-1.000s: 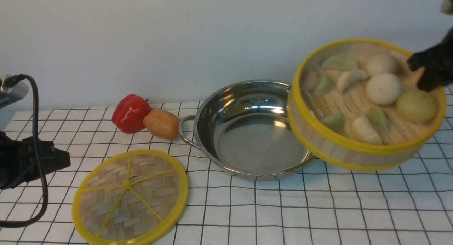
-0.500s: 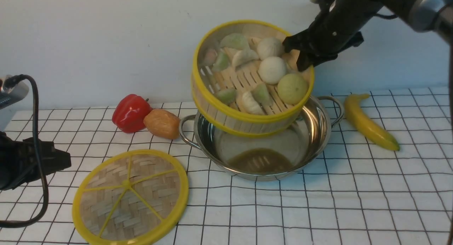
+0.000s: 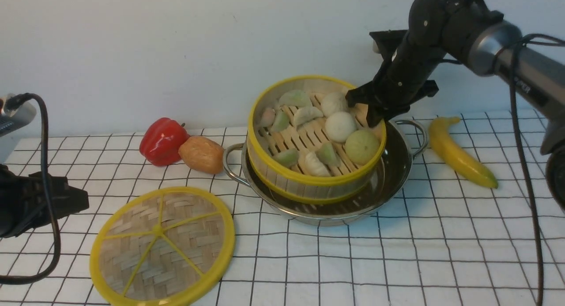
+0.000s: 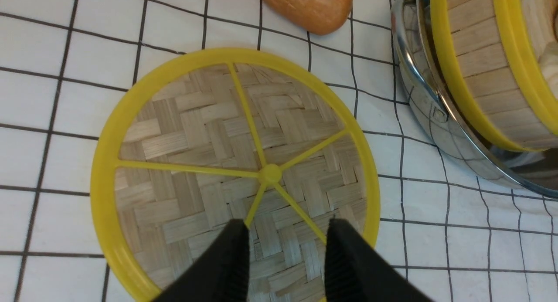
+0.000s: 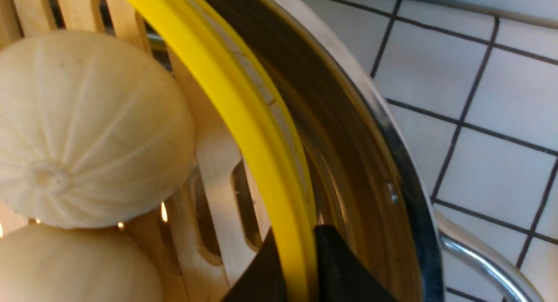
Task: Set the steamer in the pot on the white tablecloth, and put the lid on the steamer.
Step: 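Place the bamboo steamer basket of food into the steel pot with the right gripper, then grasp the bamboo steamer lid lying on the table by its centre knob, then place the yellow bamboo steamer lid onto the steamer in the pot with the left gripper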
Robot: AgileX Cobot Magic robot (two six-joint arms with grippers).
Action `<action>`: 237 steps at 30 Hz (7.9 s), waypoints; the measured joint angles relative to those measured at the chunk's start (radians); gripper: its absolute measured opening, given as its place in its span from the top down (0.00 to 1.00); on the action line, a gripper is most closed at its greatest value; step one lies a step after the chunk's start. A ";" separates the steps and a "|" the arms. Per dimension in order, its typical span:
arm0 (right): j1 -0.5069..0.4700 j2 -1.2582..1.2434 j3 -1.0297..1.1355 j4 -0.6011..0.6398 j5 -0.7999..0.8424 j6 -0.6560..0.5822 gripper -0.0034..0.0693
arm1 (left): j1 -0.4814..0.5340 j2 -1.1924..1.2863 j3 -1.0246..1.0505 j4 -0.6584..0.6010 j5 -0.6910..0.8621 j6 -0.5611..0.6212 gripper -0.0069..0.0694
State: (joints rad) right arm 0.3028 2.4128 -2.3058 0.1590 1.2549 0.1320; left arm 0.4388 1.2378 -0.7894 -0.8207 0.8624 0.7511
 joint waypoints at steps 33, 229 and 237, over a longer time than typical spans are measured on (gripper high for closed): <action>0.000 -0.150 0.147 -0.095 0.011 0.000 0.86 | 0.000 0.000 0.000 0.000 0.000 -0.002 0.59; -0.304 -1.630 0.829 0.123 -0.020 -0.245 0.45 | -0.890 1.058 -1.531 0.628 0.365 -0.670 0.75; -0.304 -1.630 0.829 0.123 -0.020 -0.244 0.45 | -0.893 1.083 -1.531 0.627 0.365 -0.669 0.75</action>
State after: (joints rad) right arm -0.0015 0.7824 -1.4764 0.2822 1.2347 -0.1119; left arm -0.4538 2.3211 -2.3200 -0.1937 1.2276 0.0820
